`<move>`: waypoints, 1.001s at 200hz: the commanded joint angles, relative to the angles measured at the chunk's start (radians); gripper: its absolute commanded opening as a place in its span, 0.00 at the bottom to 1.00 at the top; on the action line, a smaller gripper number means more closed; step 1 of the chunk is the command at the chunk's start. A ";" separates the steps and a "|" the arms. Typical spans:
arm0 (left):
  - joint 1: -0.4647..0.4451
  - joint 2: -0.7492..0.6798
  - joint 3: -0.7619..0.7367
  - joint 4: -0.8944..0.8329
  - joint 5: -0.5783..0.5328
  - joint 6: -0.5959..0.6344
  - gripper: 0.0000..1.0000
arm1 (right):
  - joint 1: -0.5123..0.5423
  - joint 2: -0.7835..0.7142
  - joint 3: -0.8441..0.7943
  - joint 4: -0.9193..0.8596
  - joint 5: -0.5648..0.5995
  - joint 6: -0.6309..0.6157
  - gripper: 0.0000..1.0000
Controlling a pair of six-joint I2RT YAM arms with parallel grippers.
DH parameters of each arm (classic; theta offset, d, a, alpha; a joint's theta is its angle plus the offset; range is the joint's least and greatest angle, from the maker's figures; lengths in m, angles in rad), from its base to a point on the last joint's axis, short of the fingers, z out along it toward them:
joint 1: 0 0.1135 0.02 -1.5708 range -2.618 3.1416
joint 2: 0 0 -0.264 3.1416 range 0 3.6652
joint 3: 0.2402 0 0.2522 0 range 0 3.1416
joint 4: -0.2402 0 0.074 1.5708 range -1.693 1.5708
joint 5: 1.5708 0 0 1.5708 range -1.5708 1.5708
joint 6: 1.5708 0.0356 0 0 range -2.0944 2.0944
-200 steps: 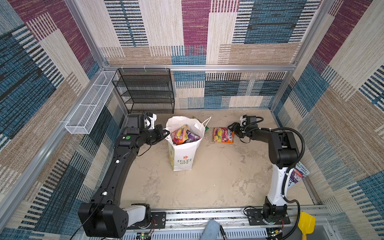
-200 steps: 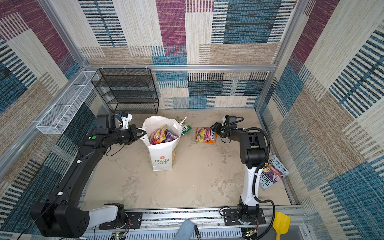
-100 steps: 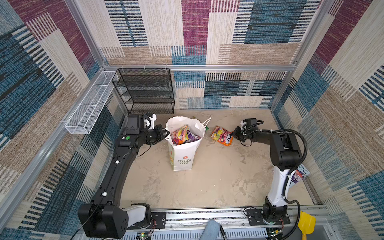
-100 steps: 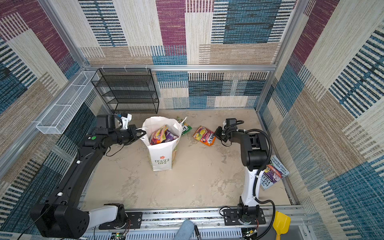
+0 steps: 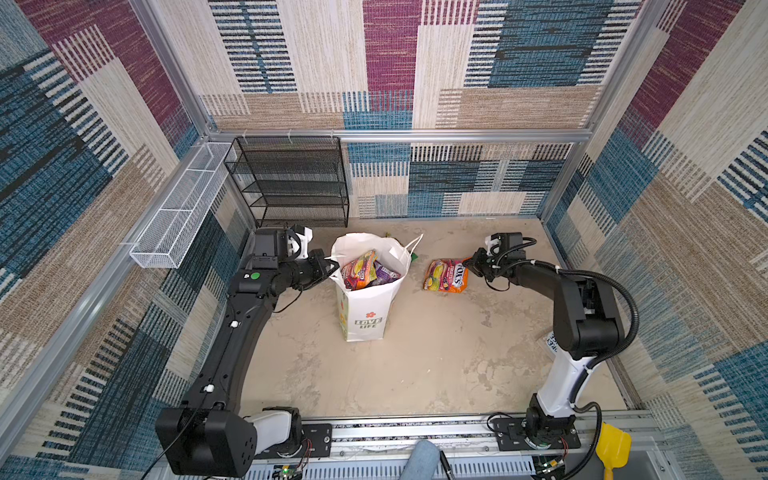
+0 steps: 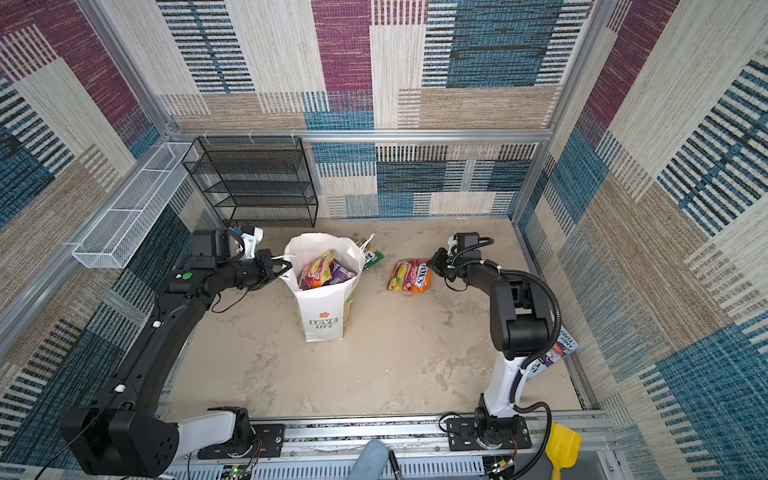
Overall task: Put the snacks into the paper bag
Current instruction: 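Lower the right gripper onto the second Fox's Fruits bag and grasp it, then lift the second Fox's Fruits bag with the right gripper over the paper bag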
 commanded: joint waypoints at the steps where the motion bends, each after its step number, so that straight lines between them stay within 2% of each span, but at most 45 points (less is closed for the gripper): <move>1: 0.001 -0.005 0.003 0.061 0.037 -0.009 0.00 | 0.002 -0.062 -0.013 0.025 -0.014 0.022 0.00; 59: 0.002 -0.005 0.002 0.063 0.041 -0.010 0.00 | 0.006 -0.255 -0.041 0.018 -0.011 0.047 0.00; 111: 0.002 -0.004 0.001 0.065 0.045 -0.013 0.00 | 0.052 -0.425 0.006 -0.032 0.015 0.052 0.00; 149: 0.003 -0.005 -0.001 0.068 0.047 -0.014 0.00 | 0.124 -0.501 0.118 -0.084 0.058 0.051 0.00; 200: 0.003 -0.006 -0.001 0.070 0.050 -0.015 0.00 | 0.264 -0.514 0.330 -0.129 0.121 0.042 0.00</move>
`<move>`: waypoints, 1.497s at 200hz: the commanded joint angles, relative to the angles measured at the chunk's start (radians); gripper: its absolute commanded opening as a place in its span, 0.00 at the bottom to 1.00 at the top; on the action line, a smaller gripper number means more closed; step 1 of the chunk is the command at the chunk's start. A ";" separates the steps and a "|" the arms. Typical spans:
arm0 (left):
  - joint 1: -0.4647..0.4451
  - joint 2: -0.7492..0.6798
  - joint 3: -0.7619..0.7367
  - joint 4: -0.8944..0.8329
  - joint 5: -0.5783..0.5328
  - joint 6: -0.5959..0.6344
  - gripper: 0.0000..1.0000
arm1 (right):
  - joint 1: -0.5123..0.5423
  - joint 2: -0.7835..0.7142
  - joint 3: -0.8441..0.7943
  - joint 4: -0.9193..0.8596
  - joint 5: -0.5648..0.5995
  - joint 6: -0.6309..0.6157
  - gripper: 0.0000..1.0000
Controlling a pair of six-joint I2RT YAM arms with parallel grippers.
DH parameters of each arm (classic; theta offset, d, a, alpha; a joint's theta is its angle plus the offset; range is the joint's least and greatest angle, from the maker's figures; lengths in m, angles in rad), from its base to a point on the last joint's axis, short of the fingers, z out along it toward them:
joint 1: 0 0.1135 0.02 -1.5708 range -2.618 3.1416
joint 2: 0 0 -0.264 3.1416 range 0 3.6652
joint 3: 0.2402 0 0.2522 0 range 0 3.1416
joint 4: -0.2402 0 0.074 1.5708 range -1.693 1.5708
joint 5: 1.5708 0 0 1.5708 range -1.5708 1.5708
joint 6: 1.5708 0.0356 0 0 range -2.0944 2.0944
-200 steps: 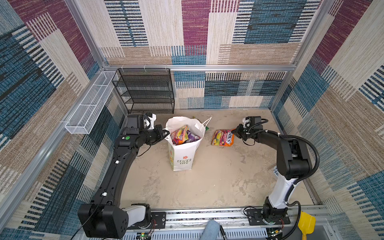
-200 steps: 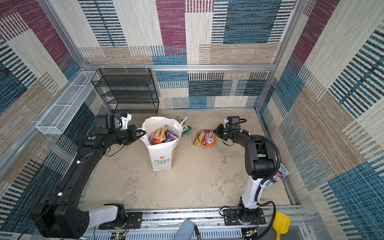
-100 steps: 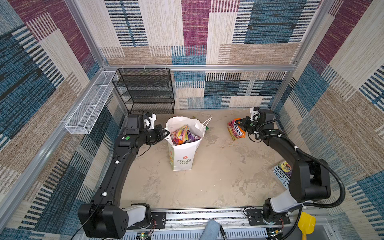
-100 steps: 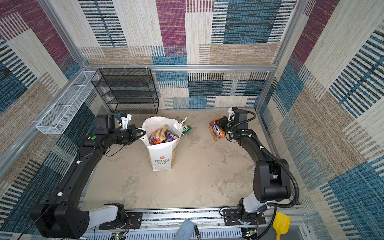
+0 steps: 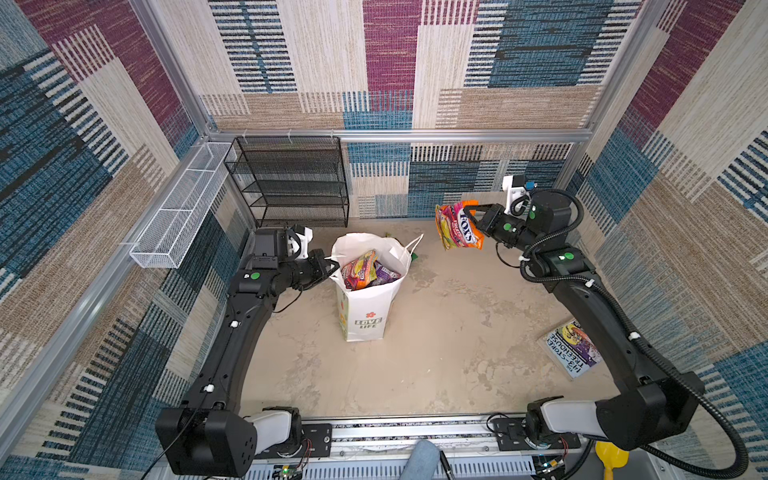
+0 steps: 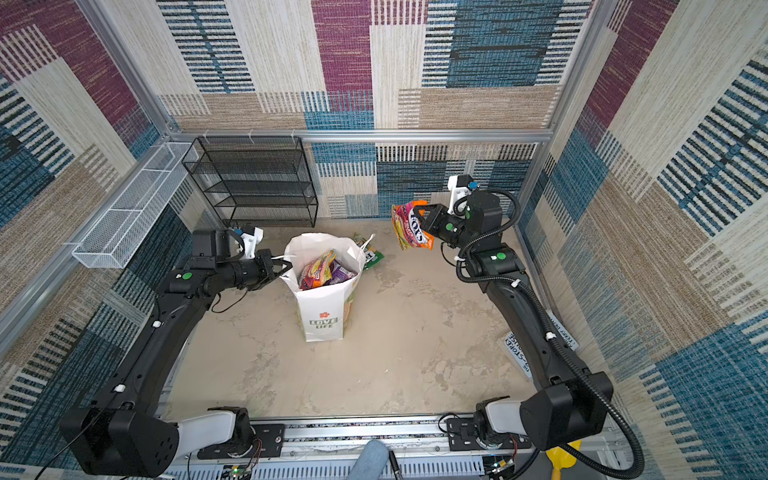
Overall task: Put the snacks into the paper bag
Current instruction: 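Lift the second Fox's Fruits bag with the right gripper over the paper bag, then lower the Fox's Fruits bag into the paper bag and open the right gripper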
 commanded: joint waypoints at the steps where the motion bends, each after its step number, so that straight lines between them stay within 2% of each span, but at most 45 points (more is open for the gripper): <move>1: 0.002 -0.007 -0.001 0.069 0.043 -0.012 0.00 | 0.053 -0.002 0.082 0.005 0.040 -0.003 0.00; 65: 0.002 -0.003 0.000 0.070 0.046 -0.012 0.00 | 0.294 0.121 0.321 -0.037 0.098 -0.039 0.00; 118: 0.001 -0.003 0.001 0.068 0.044 -0.010 0.00 | 0.429 0.240 0.355 -0.043 0.101 -0.050 0.00; 204: 0.005 -0.001 0.000 0.068 0.043 -0.012 0.00 | 0.507 0.346 0.277 -0.051 0.061 -0.039 0.00; 299: 0.005 0.001 0.000 0.067 0.043 -0.010 0.00 | 0.498 0.513 0.373 -0.217 0.072 -0.134 0.01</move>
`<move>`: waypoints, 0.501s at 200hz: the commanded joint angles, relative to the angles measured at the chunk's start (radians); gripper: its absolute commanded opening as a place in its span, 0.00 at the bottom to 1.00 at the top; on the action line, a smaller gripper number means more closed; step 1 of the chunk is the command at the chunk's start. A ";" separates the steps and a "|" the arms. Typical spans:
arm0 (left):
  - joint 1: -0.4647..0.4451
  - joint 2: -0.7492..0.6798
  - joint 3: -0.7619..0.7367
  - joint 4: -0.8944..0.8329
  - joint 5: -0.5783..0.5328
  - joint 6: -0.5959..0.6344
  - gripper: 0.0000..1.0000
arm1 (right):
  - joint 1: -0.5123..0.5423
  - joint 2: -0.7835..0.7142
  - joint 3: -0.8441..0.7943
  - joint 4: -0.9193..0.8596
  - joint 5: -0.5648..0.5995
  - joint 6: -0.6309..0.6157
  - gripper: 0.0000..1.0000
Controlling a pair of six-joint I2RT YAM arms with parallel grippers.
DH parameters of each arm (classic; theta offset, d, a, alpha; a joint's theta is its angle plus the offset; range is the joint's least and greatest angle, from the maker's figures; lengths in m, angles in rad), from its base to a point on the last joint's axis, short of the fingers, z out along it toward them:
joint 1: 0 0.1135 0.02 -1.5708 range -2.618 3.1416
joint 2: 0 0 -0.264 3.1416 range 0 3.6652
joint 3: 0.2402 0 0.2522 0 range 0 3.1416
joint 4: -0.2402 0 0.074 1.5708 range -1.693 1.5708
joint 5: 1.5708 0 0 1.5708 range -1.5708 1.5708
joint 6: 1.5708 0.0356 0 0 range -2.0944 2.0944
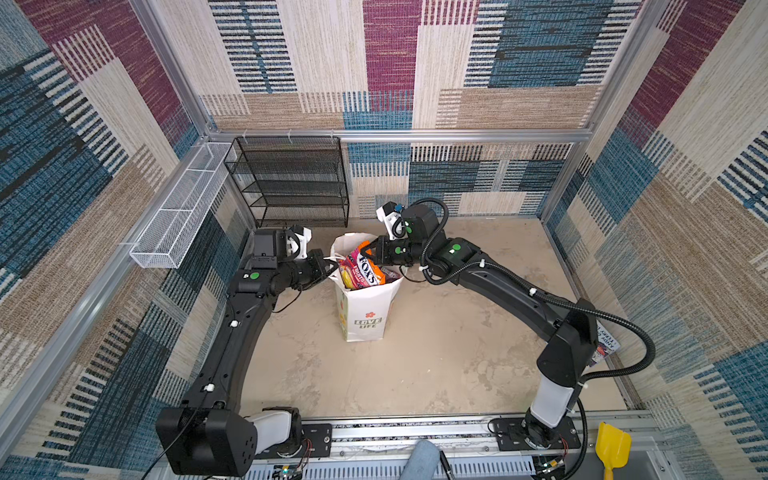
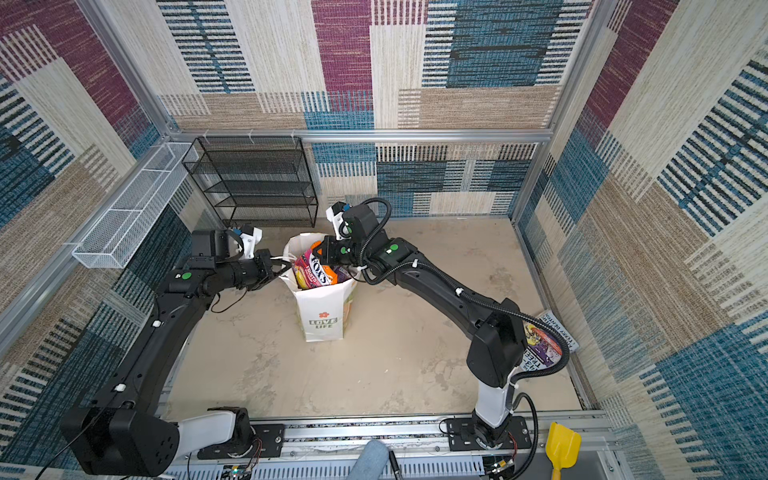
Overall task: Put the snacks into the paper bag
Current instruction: 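Lower the Fox's Fruits bag into the paper bag and open the right gripper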
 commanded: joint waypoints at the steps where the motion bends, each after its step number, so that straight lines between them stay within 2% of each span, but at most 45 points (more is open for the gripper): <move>1: 0.001 -0.001 0.002 0.067 0.042 -0.007 0.00 | -0.005 0.022 0.025 -0.027 -0.001 -0.042 0.01; 100: 0.003 -0.005 0.002 0.065 0.037 -0.007 0.00 | -0.034 0.040 0.000 -0.061 0.056 -0.082 0.09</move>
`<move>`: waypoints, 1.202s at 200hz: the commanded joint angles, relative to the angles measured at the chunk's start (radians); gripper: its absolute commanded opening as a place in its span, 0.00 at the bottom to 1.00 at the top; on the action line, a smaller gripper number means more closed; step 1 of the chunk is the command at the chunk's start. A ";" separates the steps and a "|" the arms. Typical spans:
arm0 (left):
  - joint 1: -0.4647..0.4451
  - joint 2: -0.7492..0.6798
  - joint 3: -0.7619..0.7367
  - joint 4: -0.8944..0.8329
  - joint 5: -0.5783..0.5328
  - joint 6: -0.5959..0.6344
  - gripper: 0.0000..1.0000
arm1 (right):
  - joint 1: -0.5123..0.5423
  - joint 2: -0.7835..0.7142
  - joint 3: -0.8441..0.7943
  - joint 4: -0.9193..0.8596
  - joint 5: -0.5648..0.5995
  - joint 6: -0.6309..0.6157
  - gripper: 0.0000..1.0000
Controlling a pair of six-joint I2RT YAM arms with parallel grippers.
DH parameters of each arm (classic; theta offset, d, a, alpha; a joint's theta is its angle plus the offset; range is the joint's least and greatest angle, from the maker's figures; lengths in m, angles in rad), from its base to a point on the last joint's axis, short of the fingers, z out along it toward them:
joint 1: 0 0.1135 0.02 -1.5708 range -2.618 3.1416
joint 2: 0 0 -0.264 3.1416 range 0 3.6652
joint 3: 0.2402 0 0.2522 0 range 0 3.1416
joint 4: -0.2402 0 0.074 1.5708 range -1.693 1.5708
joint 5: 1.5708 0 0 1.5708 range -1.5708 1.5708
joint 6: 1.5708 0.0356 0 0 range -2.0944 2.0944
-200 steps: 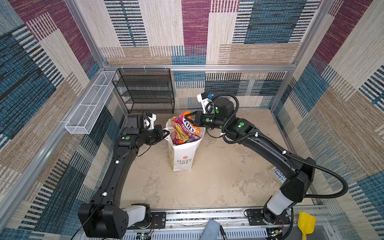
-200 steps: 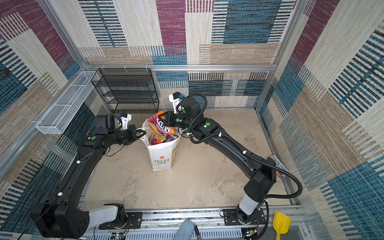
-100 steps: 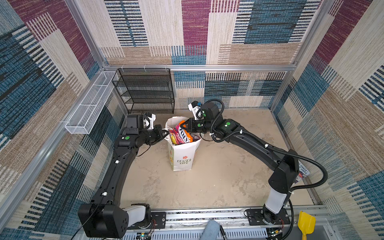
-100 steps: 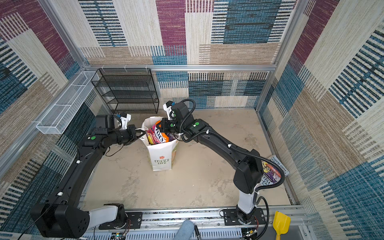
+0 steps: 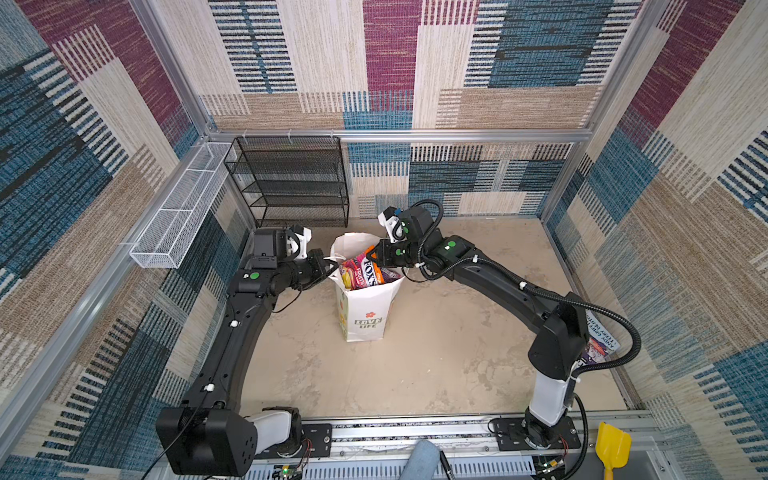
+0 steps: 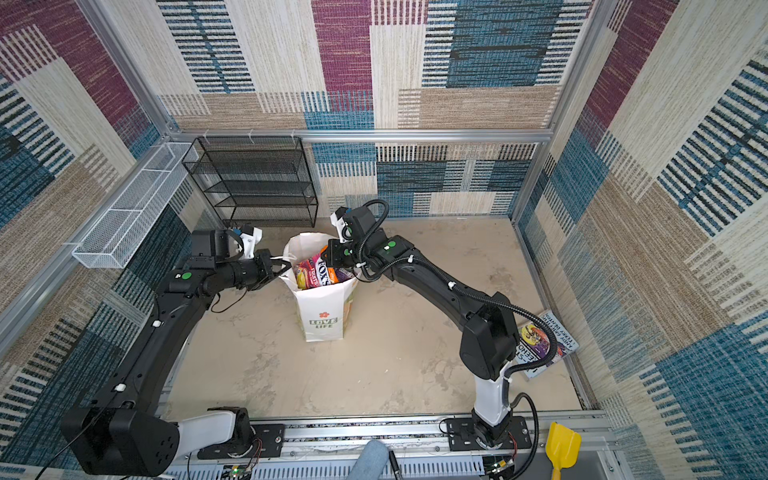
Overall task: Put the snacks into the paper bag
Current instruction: 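Lower the Fox's Fruits bag into the paper bag and open the right gripper, then push the Fox's Fruits bag deeper into the paper bag with the right gripper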
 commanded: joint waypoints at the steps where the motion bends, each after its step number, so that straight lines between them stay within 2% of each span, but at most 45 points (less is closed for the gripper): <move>1: 0.002 -0.005 0.002 0.065 0.036 -0.007 0.00 | -0.002 -0.002 -0.008 0.011 0.026 -0.021 0.09; 44: 0.003 -0.005 0.003 0.061 0.028 -0.005 0.00 | -0.006 -0.010 -0.024 0.000 0.079 -0.036 0.12; 68: 0.004 -0.005 0.002 0.059 0.024 -0.005 0.00 | -0.006 -0.011 -0.015 -0.011 0.099 -0.047 0.23; 107: 0.005 -0.003 0.003 0.054 0.017 -0.005 0.00 | -0.006 -0.058 0.024 -0.028 0.171 -0.084 0.27; 150: 0.008 -0.002 0.005 0.040 -0.007 -0.002 0.00 | -0.006 -0.131 0.072 -0.049 0.238 -0.124 0.42; 165: 0.009 0.002 0.006 0.031 -0.016 -0.002 0.00 | -0.006 -0.154 0.076 -0.047 0.236 -0.126 0.42; 187: 0.012 0.005 0.006 0.031 -0.013 -0.002 0.00 | -0.003 -0.171 0.050 -0.010 0.162 -0.108 0.43; 202: 0.014 0.005 0.008 0.032 -0.013 -0.002 0.00 | 0.014 -0.140 0.060 -0.019 0.117 -0.104 0.41; 240: 0.014 0.009 0.004 0.034 -0.012 -0.001 0.00 | 0.057 -0.036 0.120 -0.079 0.104 -0.133 0.35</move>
